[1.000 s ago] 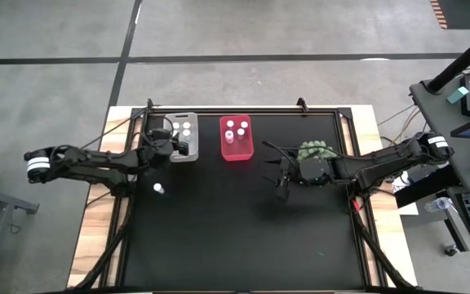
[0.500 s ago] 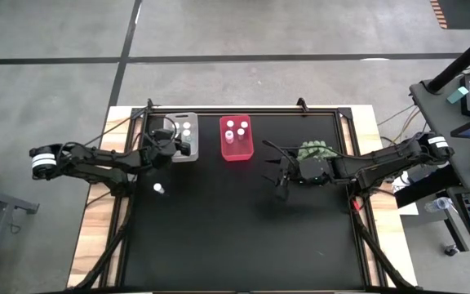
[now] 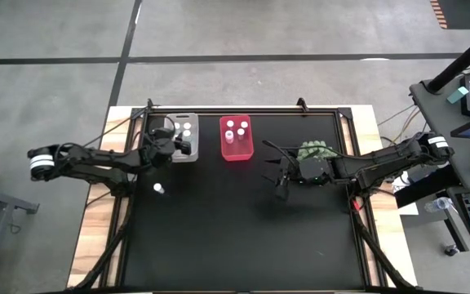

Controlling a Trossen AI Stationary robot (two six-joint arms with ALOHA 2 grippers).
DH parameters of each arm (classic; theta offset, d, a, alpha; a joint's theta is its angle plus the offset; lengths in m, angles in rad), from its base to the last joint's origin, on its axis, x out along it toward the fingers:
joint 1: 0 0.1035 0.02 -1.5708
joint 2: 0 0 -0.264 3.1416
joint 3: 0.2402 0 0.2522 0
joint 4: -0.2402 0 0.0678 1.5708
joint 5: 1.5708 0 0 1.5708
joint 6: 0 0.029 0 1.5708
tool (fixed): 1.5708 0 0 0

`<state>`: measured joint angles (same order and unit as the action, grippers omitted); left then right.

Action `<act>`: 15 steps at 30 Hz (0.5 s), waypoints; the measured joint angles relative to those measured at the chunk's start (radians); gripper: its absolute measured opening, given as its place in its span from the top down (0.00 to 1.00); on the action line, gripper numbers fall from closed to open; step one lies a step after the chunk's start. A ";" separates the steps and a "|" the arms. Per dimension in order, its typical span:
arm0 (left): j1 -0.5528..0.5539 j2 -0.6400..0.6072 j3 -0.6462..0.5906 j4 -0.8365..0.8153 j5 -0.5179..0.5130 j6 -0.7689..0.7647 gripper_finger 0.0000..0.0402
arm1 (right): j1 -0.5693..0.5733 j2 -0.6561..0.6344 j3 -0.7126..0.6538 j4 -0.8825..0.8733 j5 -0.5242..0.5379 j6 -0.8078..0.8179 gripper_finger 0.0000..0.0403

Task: Pick and place medicine bottles into bin by pill shape (circle, oval)
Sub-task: Put the blue capsule bottle into the pink bin

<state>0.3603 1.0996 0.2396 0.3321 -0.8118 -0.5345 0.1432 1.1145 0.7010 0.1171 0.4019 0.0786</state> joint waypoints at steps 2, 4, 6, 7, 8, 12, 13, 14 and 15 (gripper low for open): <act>0.000 -0.014 0.006 -0.002 0.021 0.002 0.63 | 0.000 0.000 0.000 0.000 0.000 0.000 0.41; 0.000 -0.034 0.017 -0.002 0.060 0.033 0.63 | 0.000 0.000 0.000 0.000 0.000 0.000 0.41; -0.002 -0.058 0.032 -0.001 0.096 0.052 0.63 | 0.000 0.000 0.000 -0.001 0.000 0.000 0.41; -0.004 -0.069 0.041 -0.002 0.107 0.061 0.63 | 0.000 0.000 0.000 -0.001 0.000 0.000 0.41; -0.008 -0.082 0.049 -0.002 0.125 0.073 0.63 | 0.000 0.000 0.000 -0.002 0.000 0.000 0.42; -0.049 -0.142 0.089 -0.001 0.197 0.106 0.63 | 0.000 0.000 0.000 -0.012 -0.001 0.001 0.42; -0.064 -0.159 0.099 -0.003 0.229 0.120 0.63 | 0.000 0.000 0.000 -0.014 0.000 0.000 0.42; -0.081 -0.177 0.109 -0.005 0.266 0.132 0.63 | 0.000 0.000 -0.001 -0.014 -0.001 0.001 0.42; -0.101 -0.196 0.123 -0.005 0.303 0.146 0.63 | 0.000 0.000 -0.002 -0.014 -0.001 0.001 0.42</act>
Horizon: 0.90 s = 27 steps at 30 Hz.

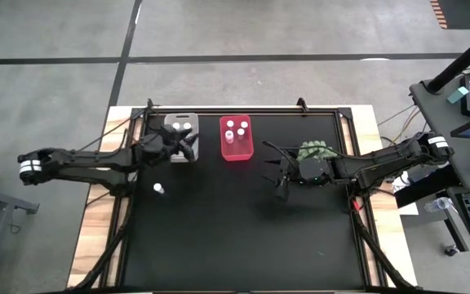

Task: Pick and place medicine bottles into bin by pill shape (circle, oval)
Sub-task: Put the blue capsule bottle into the pink bin

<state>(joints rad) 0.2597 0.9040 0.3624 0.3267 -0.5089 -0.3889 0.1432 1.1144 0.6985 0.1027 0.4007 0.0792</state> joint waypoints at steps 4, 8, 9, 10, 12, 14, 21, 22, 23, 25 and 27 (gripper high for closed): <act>-0.103 -0.058 0.046 0.003 0.101 0.011 0.63 | 0.000 0.000 -0.008 0.000 -0.008 0.000 0.41; -0.228 -0.088 0.089 0.000 0.127 0.003 0.63 | 0.000 0.000 -0.021 0.002 -0.008 0.000 0.41; -0.258 -0.089 0.098 -0.001 0.128 -0.002 0.63 | 0.000 0.000 -0.024 0.004 -0.008 0.000 0.41; -0.286 -0.088 0.107 -0.005 0.128 -0.018 0.63 | 0.000 0.000 -0.027 0.006 -0.008 0.000 0.41; -0.330 -0.077 0.135 -0.044 0.128 -0.061 0.63 | 0.000 0.000 -0.033 0.007 -0.008 0.000 0.41; -0.363 -0.059 0.175 -0.141 0.124 -0.116 0.63 | 0.000 0.000 -0.037 0.007 -0.008 0.000 0.41; -0.411 0.090 0.366 -0.686 0.139 -0.434 0.63 | 0.000 0.000 -0.045 0.007 -0.009 0.000 0.41; -0.412 0.115 0.393 -0.777 0.164 -0.485 0.63 | 0.000 0.000 -0.047 0.009 -0.009 0.000 0.41; -0.412 0.141 0.416 -0.857 0.199 -0.534 0.63 | 0.000 0.000 -0.049 0.009 -0.009 0.000 0.41; -0.415 0.193 0.453 -0.992 0.278 -0.607 0.63 | 0.000 0.000 -0.052 0.008 -0.009 0.000 0.41; -0.422 0.236 0.472 -1.092 0.349 -0.655 0.63 | 0.000 0.000 -0.056 0.009 -0.009 0.000 0.41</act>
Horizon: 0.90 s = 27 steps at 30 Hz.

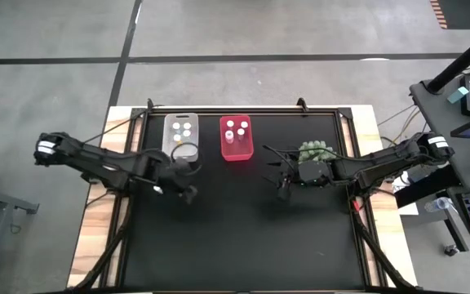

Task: Pick and place medicine bottles into bin by pill shape (circle, oval)
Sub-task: Put the blue capsule bottle into the pink bin

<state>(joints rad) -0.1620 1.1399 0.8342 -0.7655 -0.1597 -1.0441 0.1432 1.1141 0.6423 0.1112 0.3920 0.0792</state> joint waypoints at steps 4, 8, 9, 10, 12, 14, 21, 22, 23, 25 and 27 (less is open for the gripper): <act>-0.011 0.059 0.004 -0.108 0.111 -0.050 0.63 | 0.000 0.000 -0.005 0.001 0.000 0.000 0.41; -0.015 0.078 -0.001 -0.206 0.158 -0.078 0.63 | 0.000 0.000 -0.008 0.001 0.000 0.000 0.41; -0.015 0.074 -0.001 -0.234 0.160 -0.083 0.63 | 0.000 0.000 -0.008 0.001 0.000 0.000 0.41; -0.015 0.069 -0.001 -0.258 0.161 -0.089 0.63 | 0.000 0.000 -0.008 0.001 0.000 0.000 0.41; -0.015 0.049 -0.001 -0.306 0.162 -0.103 0.63 | 0.000 0.000 -0.009 0.002 0.000 0.000 0.41; -0.015 0.021 -0.001 -0.356 0.163 -0.107 0.63 | 0.000 0.000 -0.009 0.004 0.000 -0.001 0.41; -0.014 -0.079 -0.041 -0.404 0.149 -0.130 0.63 | 0.000 0.000 -0.009 0.006 0.000 -0.001 0.41; -0.014 -0.090 -0.049 -0.405 0.146 -0.130 0.63 | 0.000 0.000 -0.009 0.007 0.000 -0.001 0.41; -0.014 -0.097 -0.055 -0.405 0.142 -0.130 0.63 | 0.000 0.000 -0.009 0.007 0.000 -0.002 0.41; -0.014 -0.107 -0.060 -0.405 0.126 -0.130 0.63 | 0.000 0.000 -0.009 0.012 0.000 -0.003 0.41; -0.014 -0.113 -0.061 -0.405 0.105 -0.131 0.63 | 0.000 0.000 -0.009 0.014 0.000 -0.004 0.41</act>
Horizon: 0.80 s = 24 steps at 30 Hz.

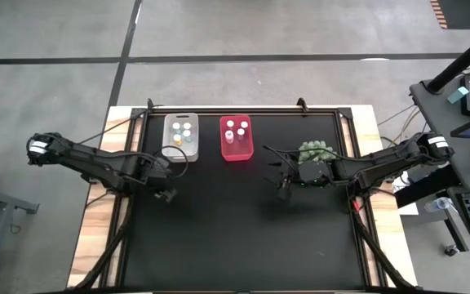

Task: Pick and place medicine bottles into bin by pill shape (circle, oval)
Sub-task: Put the blue capsule bottle into the pink bin

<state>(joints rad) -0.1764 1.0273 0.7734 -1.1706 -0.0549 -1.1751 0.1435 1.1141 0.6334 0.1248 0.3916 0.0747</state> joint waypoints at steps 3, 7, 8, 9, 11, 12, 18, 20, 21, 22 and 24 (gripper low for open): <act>0.000 0.002 -0.006 0.000 -0.025 -0.002 0.63 | 0.000 0.000 0.000 0.005 0.000 -0.007 0.41; 0.001 0.015 -0.021 -0.001 -0.029 -0.007 0.62 | 0.000 0.000 0.000 0.009 0.000 -0.009 0.41; 0.001 0.018 -0.024 -0.001 -0.029 -0.007 0.61 | 0.000 0.000 0.000 0.008 0.000 -0.010 0.41; 0.001 0.020 -0.029 0.000 -0.029 -0.006 0.59 | 0.000 0.000 0.000 0.008 0.000 -0.013 0.41; 0.002 0.019 -0.035 -0.005 -0.028 -0.007 0.55 | 0.000 0.000 0.000 0.009 0.000 -0.015 0.41; 0.002 0.019 -0.037 -0.004 -0.028 -0.008 0.53 | 0.000 0.000 0.000 0.009 0.000 -0.015 0.41; 0.005 0.026 -0.064 -0.053 -0.029 -0.050 0.41 | 0.000 0.000 0.000 0.011 0.000 -0.018 0.41; 0.005 0.027 -0.074 -0.049 -0.029 -0.050 0.41 | 0.000 0.000 0.000 0.011 0.000 -0.018 0.41; 0.005 0.030 -0.077 -0.049 -0.029 -0.050 0.40 | 0.000 0.000 0.000 0.011 0.000 -0.018 0.41; 0.006 0.033 -0.079 -0.044 -0.031 -0.050 0.40 | 0.000 0.000 0.000 0.011 0.000 -0.019 0.41; 0.006 0.036 -0.081 -0.041 -0.034 -0.050 0.40 | 0.000 0.000 0.000 0.011 0.000 -0.020 0.41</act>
<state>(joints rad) -0.1703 1.0637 0.6926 -1.2117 -0.0887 -1.2251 0.1434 1.1141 0.6334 0.1356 0.3912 0.0544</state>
